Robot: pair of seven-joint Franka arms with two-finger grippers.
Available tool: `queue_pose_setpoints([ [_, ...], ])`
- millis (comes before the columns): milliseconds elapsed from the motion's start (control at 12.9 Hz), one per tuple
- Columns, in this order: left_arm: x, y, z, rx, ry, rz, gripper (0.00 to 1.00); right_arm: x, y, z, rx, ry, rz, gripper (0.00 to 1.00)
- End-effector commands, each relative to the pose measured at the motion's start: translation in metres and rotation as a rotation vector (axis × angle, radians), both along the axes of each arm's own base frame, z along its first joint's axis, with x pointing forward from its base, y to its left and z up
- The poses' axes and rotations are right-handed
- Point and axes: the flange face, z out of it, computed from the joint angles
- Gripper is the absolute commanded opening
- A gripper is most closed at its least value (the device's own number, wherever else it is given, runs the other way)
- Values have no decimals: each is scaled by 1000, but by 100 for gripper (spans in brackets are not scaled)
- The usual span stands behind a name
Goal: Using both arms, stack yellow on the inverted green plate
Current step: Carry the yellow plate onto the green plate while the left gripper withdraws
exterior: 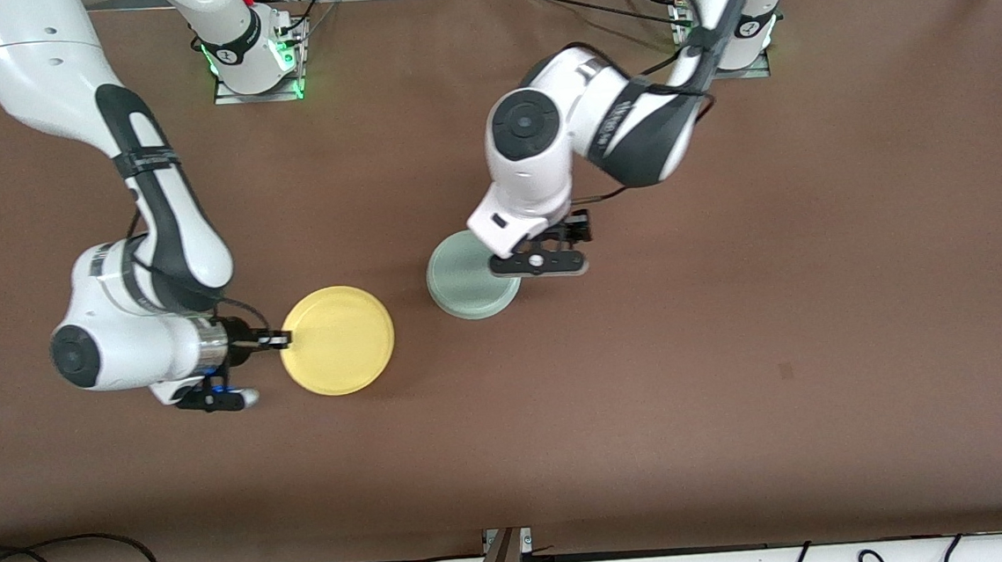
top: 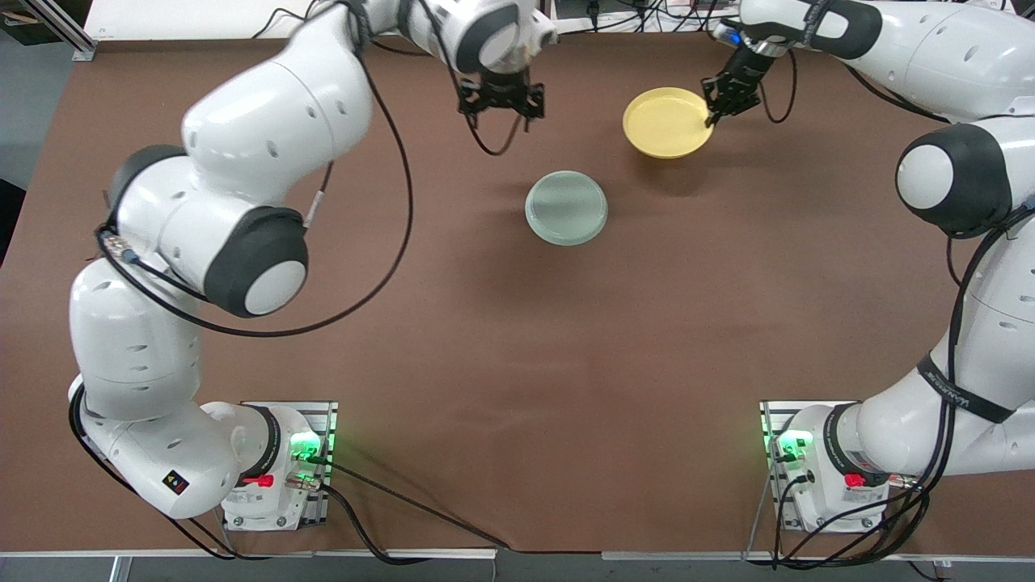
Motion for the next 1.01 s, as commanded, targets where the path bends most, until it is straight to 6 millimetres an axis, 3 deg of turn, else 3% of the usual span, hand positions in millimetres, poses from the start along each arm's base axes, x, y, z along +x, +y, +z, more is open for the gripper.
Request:
queue_pose_setpoints([
  [0,24,77,39,24,36,5,100,-18,32,5,31,39,-34,0],
  [77,34,111,66,7,19,28,100,-25,41,9,33,39,-33,0],
  [232,42,160,110,-16,3,-22,100,-50,57,12,27,38,-29,0],
  [541,25,247,180,-43,-5,-163,100,-107,100,-2,26,-30,-54,0],
  [619,22,281,190,-50,-10,-177,100,-118,109,-10,22,-25,-68,0],
  [773,28,354,177,-80,3,-228,100,-138,131,-16,26,-34,-91,0],
  [851,26,380,169,-84,-16,-246,100,-145,142,-16,29,-29,-99,0],
  [928,21,391,165,-75,-48,-238,100,-152,151,-16,32,-22,-93,0],
])
